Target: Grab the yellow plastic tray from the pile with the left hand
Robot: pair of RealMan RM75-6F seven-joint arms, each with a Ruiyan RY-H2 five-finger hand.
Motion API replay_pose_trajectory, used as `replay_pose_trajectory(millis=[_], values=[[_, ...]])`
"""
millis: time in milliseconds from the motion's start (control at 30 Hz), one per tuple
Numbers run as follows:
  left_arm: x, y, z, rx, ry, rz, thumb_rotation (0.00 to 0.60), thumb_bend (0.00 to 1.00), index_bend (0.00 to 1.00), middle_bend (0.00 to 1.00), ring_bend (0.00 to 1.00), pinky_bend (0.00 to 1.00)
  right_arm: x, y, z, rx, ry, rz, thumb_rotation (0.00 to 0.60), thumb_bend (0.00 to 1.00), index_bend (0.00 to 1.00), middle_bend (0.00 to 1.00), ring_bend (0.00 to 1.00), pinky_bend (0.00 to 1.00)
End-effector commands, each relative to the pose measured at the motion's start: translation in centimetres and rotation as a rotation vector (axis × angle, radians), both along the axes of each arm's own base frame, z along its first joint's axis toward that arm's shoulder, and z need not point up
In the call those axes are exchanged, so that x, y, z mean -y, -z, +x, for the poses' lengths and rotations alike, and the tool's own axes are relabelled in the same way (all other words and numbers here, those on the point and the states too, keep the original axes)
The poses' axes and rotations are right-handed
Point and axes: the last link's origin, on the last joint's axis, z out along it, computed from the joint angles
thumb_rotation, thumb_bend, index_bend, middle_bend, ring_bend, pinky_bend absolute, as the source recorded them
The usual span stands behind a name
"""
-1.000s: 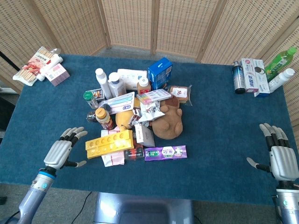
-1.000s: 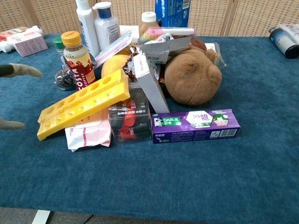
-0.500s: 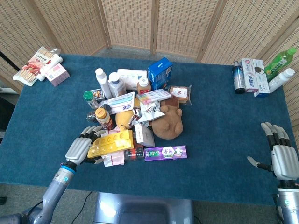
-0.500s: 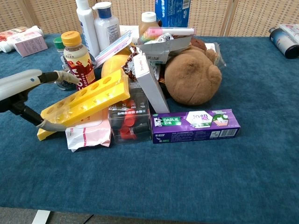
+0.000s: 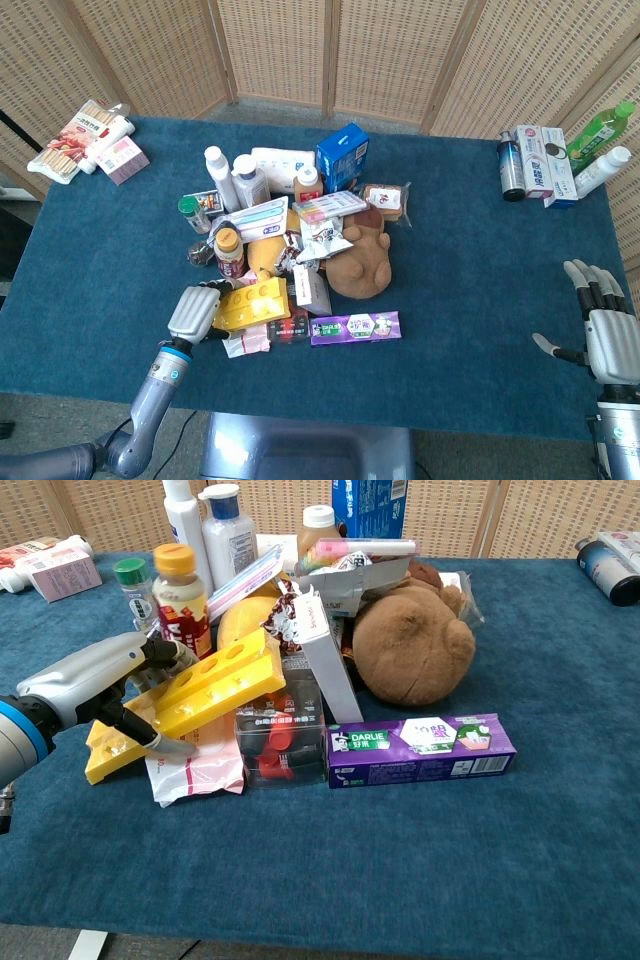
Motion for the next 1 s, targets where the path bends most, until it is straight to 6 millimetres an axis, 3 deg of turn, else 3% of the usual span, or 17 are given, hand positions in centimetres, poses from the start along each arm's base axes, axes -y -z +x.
replay_pose_trajectory(millis=[33, 433, 800, 1000], values=[[0.0, -0.6, -0.2, 0.009, -0.005, 0.028, 0.6, 0.07, 0.78, 0.78, 0.72, 0.87, 0.0, 0.0, 0.0, 0.0, -0.001, 0.001, 0.6, 0.0, 0.0, 0.0, 0.0, 0.0], [0.9, -6.7, -0.1, 0.134, -0.008, 0.111, 0.6, 0.07, 0.77, 0.77, 0.72, 0.87, -0.1, 0.4, 0.2, -0.013, -0.004, 0.01, 0.6, 0.0, 0.0, 0.0, 0.0, 0.0], [0.4, -13.5, 3.2, 0.262, 0.031, 0.186, 0.6, 0.07, 0.77, 0.77, 0.72, 0.87, -0.2, 0.8, 0.3, -0.026, -0.003, 0.021, 0.6, 0.0, 0.0, 0.0, 0.0, 0.0], [-0.1, -15.8, 4.6, 0.262, 0.062, 0.231, 0.6, 0.07, 0.78, 0.77, 0.72, 0.86, -0.2, 0.8, 0.3, -0.026, -0.004, 0.022, 0.6, 0.0, 0.0, 0.0, 0.0, 0.0]])
